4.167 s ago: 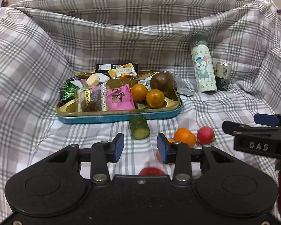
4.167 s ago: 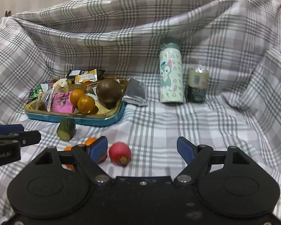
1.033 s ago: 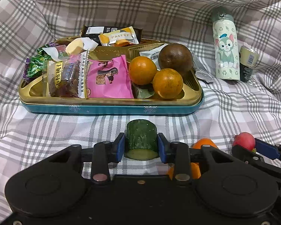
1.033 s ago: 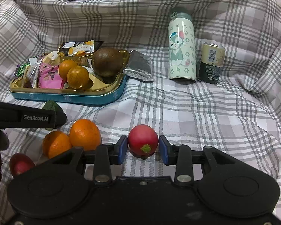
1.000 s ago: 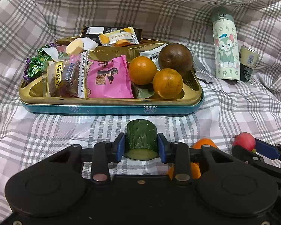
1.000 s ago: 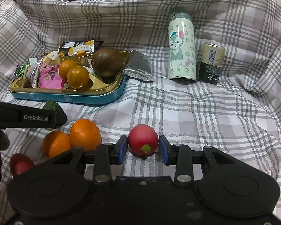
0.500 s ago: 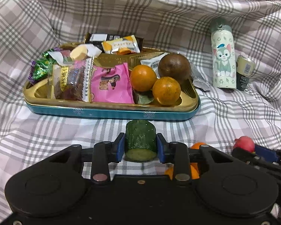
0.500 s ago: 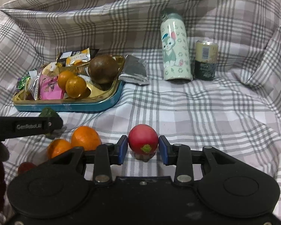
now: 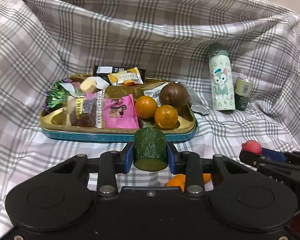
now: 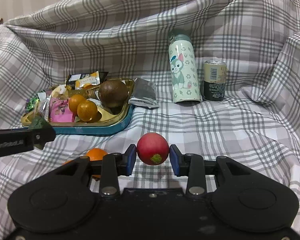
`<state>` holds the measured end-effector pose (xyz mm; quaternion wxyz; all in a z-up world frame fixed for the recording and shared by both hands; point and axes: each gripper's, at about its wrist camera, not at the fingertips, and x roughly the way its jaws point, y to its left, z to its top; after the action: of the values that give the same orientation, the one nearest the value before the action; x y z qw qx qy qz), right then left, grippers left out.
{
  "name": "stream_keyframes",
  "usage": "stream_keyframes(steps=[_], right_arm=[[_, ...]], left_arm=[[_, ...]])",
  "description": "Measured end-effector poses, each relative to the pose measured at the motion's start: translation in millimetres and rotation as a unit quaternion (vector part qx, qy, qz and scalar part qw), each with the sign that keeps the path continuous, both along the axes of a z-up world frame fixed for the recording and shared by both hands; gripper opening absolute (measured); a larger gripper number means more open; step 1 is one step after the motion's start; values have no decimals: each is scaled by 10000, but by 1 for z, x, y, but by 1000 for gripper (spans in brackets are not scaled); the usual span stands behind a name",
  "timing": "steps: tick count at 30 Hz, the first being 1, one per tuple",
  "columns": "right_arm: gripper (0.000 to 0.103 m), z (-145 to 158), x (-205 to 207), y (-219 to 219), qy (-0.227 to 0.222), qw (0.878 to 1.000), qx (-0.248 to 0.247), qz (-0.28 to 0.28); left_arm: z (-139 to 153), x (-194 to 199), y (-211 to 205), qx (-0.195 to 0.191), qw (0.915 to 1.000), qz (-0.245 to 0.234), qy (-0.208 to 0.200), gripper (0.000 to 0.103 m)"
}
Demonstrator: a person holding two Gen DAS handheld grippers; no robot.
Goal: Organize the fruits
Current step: 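Lift and carry both held items back over the steel tray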
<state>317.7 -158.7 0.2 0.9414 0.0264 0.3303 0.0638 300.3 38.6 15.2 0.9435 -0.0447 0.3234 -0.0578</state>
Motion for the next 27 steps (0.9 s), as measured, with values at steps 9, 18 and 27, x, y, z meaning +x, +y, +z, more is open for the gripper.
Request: stream_keyframes(steps=[9, 18, 27], right_arm=[[38, 36, -40, -23, -265, 9992, 279, -93], [38, 52, -123, -32, -96, 9985, 515, 178], [38, 35, -194, -30, 484, 9972, 473, 321]], left_arm=[[37, -58, 10, -330, 9992, 214, -16, 43], [49, -125, 14, -371, 9983, 327, 297, 43], [28, -186, -5, -73, 9971, 211, 724, 43]])
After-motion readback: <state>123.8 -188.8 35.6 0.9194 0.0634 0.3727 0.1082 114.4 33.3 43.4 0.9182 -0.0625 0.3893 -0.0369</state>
